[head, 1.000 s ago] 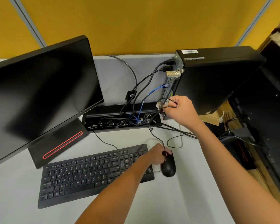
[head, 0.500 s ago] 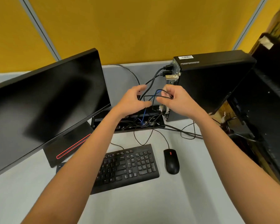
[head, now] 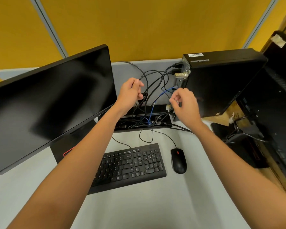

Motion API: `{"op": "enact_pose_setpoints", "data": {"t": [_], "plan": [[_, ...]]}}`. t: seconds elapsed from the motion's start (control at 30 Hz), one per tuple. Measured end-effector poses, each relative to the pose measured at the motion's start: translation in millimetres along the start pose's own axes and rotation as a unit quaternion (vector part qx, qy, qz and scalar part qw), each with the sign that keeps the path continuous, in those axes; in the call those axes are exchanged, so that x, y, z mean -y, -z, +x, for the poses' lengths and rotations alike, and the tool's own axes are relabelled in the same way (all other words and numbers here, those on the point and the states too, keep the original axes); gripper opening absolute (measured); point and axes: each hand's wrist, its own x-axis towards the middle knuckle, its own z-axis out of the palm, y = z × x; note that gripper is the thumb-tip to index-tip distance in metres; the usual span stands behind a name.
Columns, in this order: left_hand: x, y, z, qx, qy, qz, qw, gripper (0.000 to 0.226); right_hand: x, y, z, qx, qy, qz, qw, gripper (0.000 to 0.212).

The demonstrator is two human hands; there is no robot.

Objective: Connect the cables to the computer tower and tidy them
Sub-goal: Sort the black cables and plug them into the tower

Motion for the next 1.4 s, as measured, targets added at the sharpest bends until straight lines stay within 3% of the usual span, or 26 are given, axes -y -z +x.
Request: {"op": "enact_pose_setpoints", "data": {"t": [0.1, 0.23, 0.33, 0.43, 0.53, 0.67, 0.77, 0.83, 0.9, 1.03, 1.17, 1.23, 1.33, 1.4], "plan": [[-6.9, 3.1, 2.1, 0.008, -0.029, 0.008, 1.000, 0.029, 12.0, -16.7, -3.6, 0.045, -0.005, 0.079, 0.996, 0.006], [-11.8, -1.6, 3.0, 0.042, -0.039, -0.028, 0.998, 0.028, 40.0, -30.6, -0.7, 0.236, -0.055, 0.186, 0.952, 0.030], [-13.7, 1.9, 4.9, 0.046, -0.033, -0.077, 0.995, 0.029, 46.5, -39.6, -1.7, 0.294, -0.064, 0.222, 0.927, 0.016], [-8.4, 13.1, 5.5, 0.023, -0.029, -0.071, 0.997, 0.028, 35.3, -40.9, -4.6, 0.279, -0.080, 0.233, 0.928, 0.012], [4.8, 17.1, 2.9, -0.003, 0.002, 0.010, 1.000, 0.026, 24.4, -38.9, -6.2, 0.234, -0.112, 0.216, 0.941, 0.014], [25.1, 16.5, -3.4, 0.098, 0.107, 0.114, 0.983, 0.024, 25.3, -38.3, -0.8, 0.136, -0.142, 0.222, 0.955, 0.014], [38.5, 23.9, -4.3, 0.112, 0.104, 0.195, 0.969, 0.013, 15.9, -38.0, -0.6, 0.067, -0.143, 0.161, 0.974, 0.014], [47.8, 35.4, 0.0, 0.076, 0.093, 0.215, 0.969, 0.015, 0.0, -34.2, -6.7, 0.011, -0.159, 0.116, 0.980, 0.013], [50.8, 50.2, 6.4, -0.019, 0.097, 0.189, 0.977, 0.009, -17.2, -30.8, -16.7, -0.013, -0.182, 0.075, 0.980, 0.012], [36.8, 74.0, 16.3, -0.152, 0.044, 0.237, 0.958, 0.022, -46.4, -34.8, -31.5, -0.021, -0.254, -0.003, 0.967, 0.010], [15.9, 84.3, 19.0, -0.212, 0.013, 0.247, 0.946, 0.032, -57.4, -35.5, -36.7, -0.001, -0.342, -0.088, 0.936, 0.008], [14.4, 80.5, 15.4, -0.153, 0.003, 0.277, 0.949, 0.034, -53.8, -36.4, -41.1, 0.021, -0.341, -0.131, 0.931, 0.007], [20.1, 69.8, 1.1, 0.040, 0.026, 0.304, 0.951, 0.042, -37.1, -53.5, -48.8, 0.036, -0.275, -0.153, 0.948, 0.026], [38.5, 68.0, -8.4, 0.142, 0.067, 0.355, 0.921, 0.040, -25.9, -71.1, -57.5, 0.072, -0.219, -0.166, 0.959, 0.028]]}}
